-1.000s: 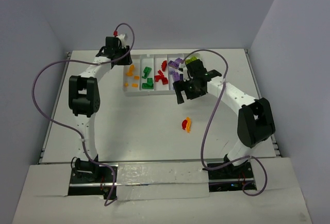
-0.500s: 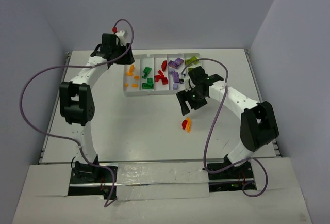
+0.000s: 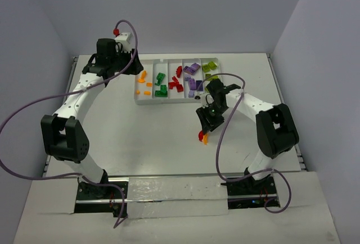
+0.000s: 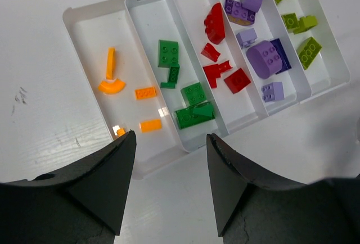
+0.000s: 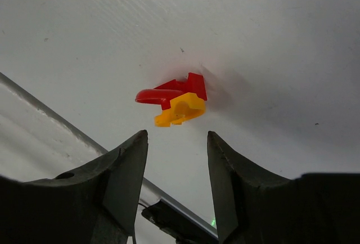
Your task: Sort the legos into containers by color
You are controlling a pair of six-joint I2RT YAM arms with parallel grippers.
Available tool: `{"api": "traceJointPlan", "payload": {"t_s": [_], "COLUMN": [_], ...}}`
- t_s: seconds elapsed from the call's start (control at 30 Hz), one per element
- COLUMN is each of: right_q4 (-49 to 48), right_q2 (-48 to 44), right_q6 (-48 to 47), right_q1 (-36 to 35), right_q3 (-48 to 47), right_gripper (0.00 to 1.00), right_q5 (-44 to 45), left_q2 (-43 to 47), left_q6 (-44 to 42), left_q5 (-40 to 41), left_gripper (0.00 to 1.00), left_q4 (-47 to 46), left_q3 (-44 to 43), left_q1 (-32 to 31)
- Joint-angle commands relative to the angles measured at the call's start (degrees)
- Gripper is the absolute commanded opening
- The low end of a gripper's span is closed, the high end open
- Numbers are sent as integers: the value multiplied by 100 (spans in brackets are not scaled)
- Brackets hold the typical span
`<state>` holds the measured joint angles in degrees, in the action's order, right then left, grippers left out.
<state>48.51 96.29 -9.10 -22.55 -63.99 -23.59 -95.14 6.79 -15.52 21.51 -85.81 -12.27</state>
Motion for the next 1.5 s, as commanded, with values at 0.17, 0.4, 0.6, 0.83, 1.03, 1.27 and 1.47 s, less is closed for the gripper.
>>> {"api": "traceJointPlan", "payload": {"t_s": [0.17,0.4,0.6,0.83,1.03,1.27,1.47], "right_q4": [-20,-43,-43,50,93,193,27], "right_q2": [385,688,963,1288,1412,1373,1036], "right_q6": [38,136,173,195,179,92,216], "right_q1": [295,504,650,763,789,787,770], "right_q3": [79,-25,-81,-233,-318,-467,-617], "right_gripper": [53,52,52,46,33,9,0], "right_q5": [-622,-909,-1045,-1545,-1663,-1908,-2299], "left_q2": [330,313,339,318,393,680,1175], "left_q6": [-46,-28,-20,6,70,186,612], "left_q5": [-161,-188,-187,-243,-388,-1227,-2560], "left_gripper": [62,62,62,62,62,59,55], "left_q4": [26,28,45,69,111,-16,-656], "left_q3": [379,398,435,505,693,1225,2279], "left_q1": [-3,-3,-2,-3,-3,-13,-397]}}
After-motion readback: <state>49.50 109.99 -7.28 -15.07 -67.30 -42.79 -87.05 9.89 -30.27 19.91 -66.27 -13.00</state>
